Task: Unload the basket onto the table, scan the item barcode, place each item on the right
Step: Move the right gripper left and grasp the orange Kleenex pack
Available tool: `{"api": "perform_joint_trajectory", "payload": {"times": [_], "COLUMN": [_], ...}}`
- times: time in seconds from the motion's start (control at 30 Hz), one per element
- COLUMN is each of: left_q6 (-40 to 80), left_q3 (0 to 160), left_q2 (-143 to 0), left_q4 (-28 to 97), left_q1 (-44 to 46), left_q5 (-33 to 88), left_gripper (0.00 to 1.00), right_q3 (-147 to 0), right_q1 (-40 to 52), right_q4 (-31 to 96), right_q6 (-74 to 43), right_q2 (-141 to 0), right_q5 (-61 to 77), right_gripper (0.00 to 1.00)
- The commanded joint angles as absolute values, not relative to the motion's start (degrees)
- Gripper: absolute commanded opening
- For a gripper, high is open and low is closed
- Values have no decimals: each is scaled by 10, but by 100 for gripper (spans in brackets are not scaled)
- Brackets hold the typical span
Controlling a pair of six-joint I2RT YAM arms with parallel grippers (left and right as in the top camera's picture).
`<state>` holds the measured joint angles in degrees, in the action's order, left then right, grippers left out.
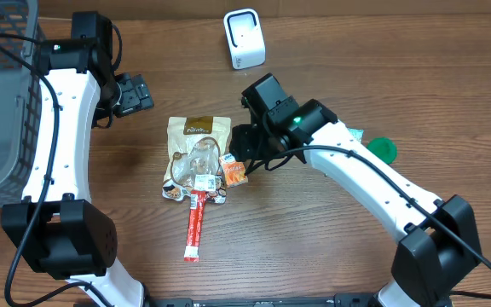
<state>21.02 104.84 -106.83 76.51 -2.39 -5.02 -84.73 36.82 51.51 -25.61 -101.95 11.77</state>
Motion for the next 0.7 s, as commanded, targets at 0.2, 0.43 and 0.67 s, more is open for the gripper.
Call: {"api": "perform_joint_trajectory", "payload": {"times": [0.2,0.43,0.67], "left_q6": [210,210,210], "left_q3": [1054,1054,1054], "left_q2": [-1068,-1068,-1068], "left_q4": [764,764,764], "left_q1": [-26,-26,-27], "left_q5": [-55,-55,-55], "left_gripper": [100,100,100], "right_q3": [-847,-828,-747], "right_q1": [371,371,371], "right_q4": [522,487,378], "right_q6": [-252,-252,-253], "right_q2": [-1019,-1022,-1023], "right_q5": [116,116,116], "right_gripper": [62,61,43]}}
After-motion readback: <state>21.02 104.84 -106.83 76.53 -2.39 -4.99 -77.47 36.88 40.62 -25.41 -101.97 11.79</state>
